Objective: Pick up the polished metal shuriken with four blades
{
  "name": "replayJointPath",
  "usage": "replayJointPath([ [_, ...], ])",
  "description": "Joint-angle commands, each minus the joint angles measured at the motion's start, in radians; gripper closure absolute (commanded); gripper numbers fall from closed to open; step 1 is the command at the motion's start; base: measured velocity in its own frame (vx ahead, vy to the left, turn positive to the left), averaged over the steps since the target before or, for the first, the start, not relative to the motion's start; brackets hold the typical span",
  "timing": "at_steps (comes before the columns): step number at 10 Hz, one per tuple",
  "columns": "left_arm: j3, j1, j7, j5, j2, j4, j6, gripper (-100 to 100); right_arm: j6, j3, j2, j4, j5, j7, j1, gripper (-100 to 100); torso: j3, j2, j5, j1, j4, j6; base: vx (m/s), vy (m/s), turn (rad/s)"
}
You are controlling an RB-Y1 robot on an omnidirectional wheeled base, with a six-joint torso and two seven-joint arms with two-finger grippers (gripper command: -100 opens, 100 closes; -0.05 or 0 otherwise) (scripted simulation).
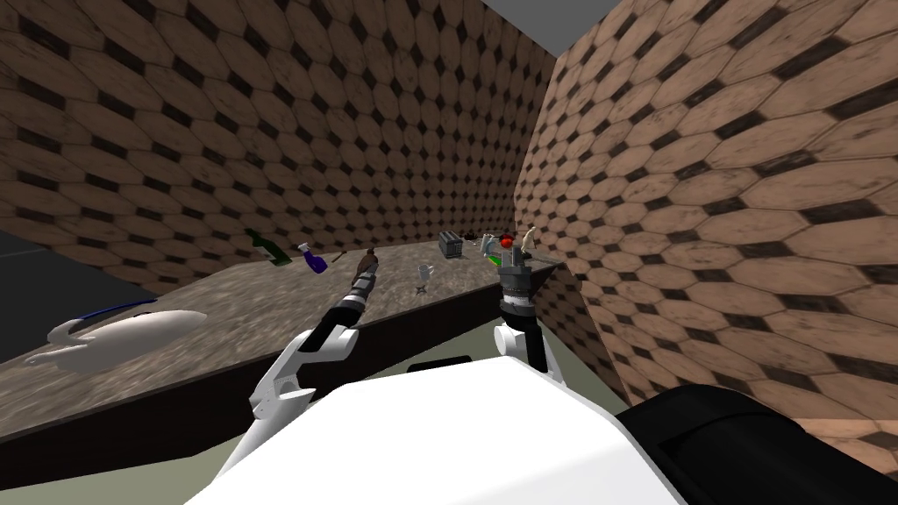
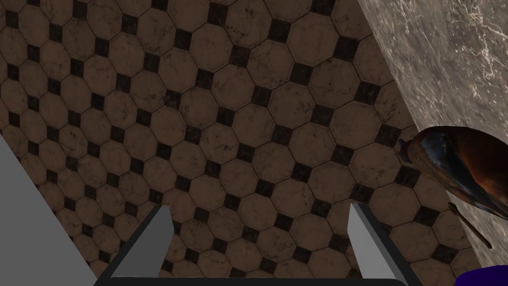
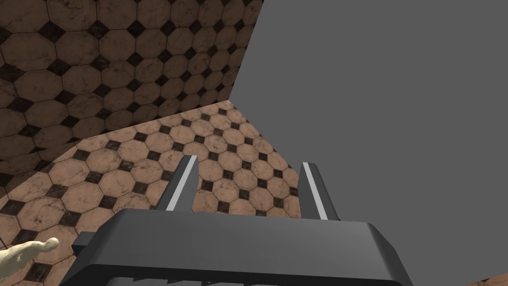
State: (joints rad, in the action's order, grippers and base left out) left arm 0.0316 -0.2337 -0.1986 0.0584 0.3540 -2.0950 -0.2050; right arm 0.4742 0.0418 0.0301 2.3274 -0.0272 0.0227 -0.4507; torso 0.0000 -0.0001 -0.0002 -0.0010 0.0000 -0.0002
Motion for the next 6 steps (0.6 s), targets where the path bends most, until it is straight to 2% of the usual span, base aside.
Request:
replayJointPath([
  [1,0.011,0.02,-0.02,0.019,0.021,0.01,-0.05,-100,0.0,0.0,0.0,0.0,0.0,0.0,0.0,0,0.0,0.0,0.0,0.0,0.0,0.0,0.001,-0.026,-0.045],
  [3,0.011,0.02,-0.02,0.019,0.021,0.01,-0.083,-100,0.0,0.0,0.0,0.0,0.0,0.0,0.0,0,0.0,0.0,0.0,-0.001,0.0,0.0,0.003,-0.02,-0.013],
  [6,0.028,0.06,-0.061,0.053,0.055,0.038,-0.184,-100,0.0,0.0,0.0,0.0,0.0,0.0,0.0,0,0.0,0.0,0.0,-0.001,0.0,0.0,0.004,-0.033,-0.047],
])
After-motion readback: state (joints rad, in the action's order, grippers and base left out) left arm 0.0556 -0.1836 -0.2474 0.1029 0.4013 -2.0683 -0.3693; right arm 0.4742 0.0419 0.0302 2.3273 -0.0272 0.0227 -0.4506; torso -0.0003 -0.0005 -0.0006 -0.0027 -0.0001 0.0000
